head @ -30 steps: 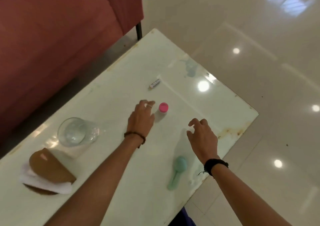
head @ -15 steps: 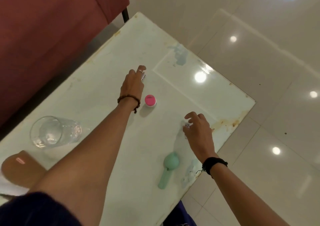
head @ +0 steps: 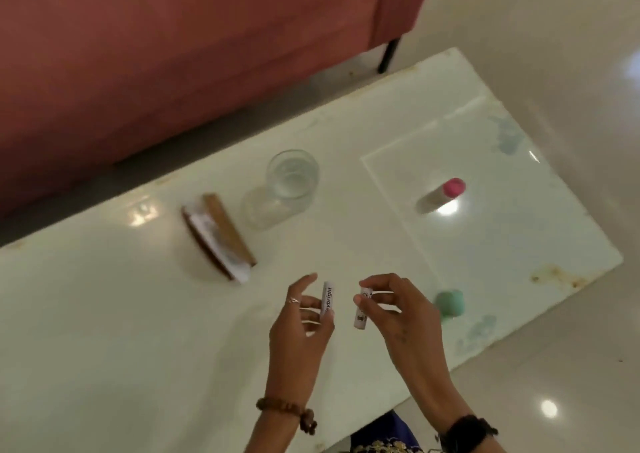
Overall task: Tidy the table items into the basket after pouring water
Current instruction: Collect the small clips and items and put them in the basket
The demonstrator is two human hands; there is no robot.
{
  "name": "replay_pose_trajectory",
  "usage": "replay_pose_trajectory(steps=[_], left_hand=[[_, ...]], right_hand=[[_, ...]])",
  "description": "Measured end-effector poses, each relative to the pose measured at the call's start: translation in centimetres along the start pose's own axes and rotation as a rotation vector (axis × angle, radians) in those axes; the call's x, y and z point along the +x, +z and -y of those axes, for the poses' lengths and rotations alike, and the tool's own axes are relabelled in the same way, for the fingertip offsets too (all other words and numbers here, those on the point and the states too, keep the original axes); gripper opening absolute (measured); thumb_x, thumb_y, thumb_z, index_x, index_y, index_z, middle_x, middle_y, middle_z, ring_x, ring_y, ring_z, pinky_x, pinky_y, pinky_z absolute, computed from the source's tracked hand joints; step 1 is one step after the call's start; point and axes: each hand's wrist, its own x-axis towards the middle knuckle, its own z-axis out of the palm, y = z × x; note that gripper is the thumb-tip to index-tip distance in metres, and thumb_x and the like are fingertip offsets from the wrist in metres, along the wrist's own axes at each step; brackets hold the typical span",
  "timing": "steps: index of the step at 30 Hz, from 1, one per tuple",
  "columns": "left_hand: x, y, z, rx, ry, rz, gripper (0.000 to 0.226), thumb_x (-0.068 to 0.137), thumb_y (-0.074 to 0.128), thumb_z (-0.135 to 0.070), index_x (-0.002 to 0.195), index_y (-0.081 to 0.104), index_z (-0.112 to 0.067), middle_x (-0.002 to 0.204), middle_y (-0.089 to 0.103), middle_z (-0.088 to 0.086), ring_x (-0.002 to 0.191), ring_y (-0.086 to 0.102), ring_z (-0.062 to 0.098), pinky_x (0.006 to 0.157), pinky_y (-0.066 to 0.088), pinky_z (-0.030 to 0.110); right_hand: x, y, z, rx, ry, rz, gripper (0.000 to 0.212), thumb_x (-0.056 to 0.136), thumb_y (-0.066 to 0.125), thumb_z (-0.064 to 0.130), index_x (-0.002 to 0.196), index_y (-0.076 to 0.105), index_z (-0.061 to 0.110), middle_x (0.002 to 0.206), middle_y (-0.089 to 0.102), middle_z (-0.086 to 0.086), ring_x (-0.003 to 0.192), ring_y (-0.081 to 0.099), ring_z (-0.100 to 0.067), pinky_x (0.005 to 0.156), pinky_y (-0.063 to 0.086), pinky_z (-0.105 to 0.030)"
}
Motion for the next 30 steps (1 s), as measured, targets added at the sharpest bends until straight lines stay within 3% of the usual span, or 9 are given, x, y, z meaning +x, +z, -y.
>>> replay_pose_trajectory(steps=[8,13,17,19,21,24,28,30], left_hand=[[-9.5,-19.7,7.8,-0.15,-0.102,-0.286,0.046,0.084,0.06,-0.01,0.112,0.047,-0.045,0.089,0.06,-0.011,0.074,0.059,0.002,0.063,0.045,0.005],[-15.4,-34.3,13.0,-0.181,-0.125,-0.528,0.042,0.085,0.06,-0.011,0.119,0.05,-0.034,0.092,0.061,-0.011,0.077,0.059,-0.001,0.064,0.046,0.005],[-18.7,-44.3,18.1,-0.105,-0.176,-0.815,0.04,0.082,0.063,-0.007,0.112,0.051,-0.033,0.089,0.063,-0.005,0.075,0.059,-0.001,0.064,0.043,0.002],[-19.4,-47.9,20.9,-0.056,-0.301,-0.896,0.03,0.082,0.063,-0.016,0.108,0.057,-0.03,0.093,0.066,0.002,0.079,0.061,0.01,0.068,0.042,0.011],[-20.0,-50.6,24.1,-0.025,-0.416,-0.922,0.02,0.082,0.063,-0.02,0.102,0.06,-0.021,0.095,0.067,0.005,0.088,0.063,0.022,0.073,0.043,0.024],[-20.4,-52.2,28.3,-0.031,-0.488,-0.87,0.016,0.08,0.064,-0.011,0.096,0.063,-0.012,0.094,0.068,0.01,0.09,0.062,0.025,0.074,0.043,0.024],[-19.9,-52.6,32.7,-0.031,-0.552,-0.792,0.013,0.079,0.066,-0.009,0.091,0.062,-0.011,0.094,0.07,0.011,0.091,0.063,0.025,0.075,0.041,0.022],[-19.2,-52.4,33.5,-0.036,-0.544,-0.777,0.012,0.08,0.065,-0.015,0.091,0.061,-0.012,0.097,0.07,0.01,0.096,0.063,0.026,0.082,0.046,0.03]], right_hand=[[-11.5,18.5,5.1,-0.099,-0.069,0.289,0.011,0.08,0.072,0.016,0.084,0.067,0.024,0.087,0.071,0.009,0.077,0.065,0.002,0.066,0.047,-0.006],[-20.1,32.4,9.5,-0.072,-0.121,0.531,0.01,0.079,0.072,0.015,0.078,0.068,0.023,0.083,0.073,0.01,0.075,0.067,-0.002,0.071,0.051,-0.017],[-26.3,43.0,11.7,-0.068,-0.252,0.703,0.01,0.079,0.072,0.012,0.076,0.065,0.018,0.078,0.07,0.007,0.071,0.065,-0.002,0.064,0.046,-0.006],[-28.6,47.6,12.1,-0.129,-0.33,0.761,0.007,0.08,0.07,0.013,0.079,0.063,0.015,0.081,0.067,0.0,0.074,0.063,-0.007,0.066,0.046,-0.01],[-30.7,52.0,11.9,-0.254,-0.423,0.821,0.009,0.081,0.067,0.014,0.08,0.058,0.013,0.085,0.06,-0.002,0.077,0.058,-0.013,0.067,0.044,-0.019],[-32.5,56.7,10.5,-0.501,-0.623,0.938,0.004,0.086,0.057,0.007,0.085,0.054,0.009,0.091,0.054,-0.007,0.079,0.054,-0.022,0.067,0.037,-0.025],[-33.4,60.0,7.7,-1.004,-0.944,1.026,0.034,0.089,0.041,-0.008,0.122,0.046,-0.003,0.116,0.053,-0.022,0.095,0.058,-0.039,0.068,0.041,-0.037],[-33.5,60.7,7.3,-1.051,-0.972,1.016,0.03,0.087,0.04,-0.01,0.115,0.05,-0.004,0.115,0.056,-0.024,0.095,0.06,-0.039,0.07,0.045,-0.039]])
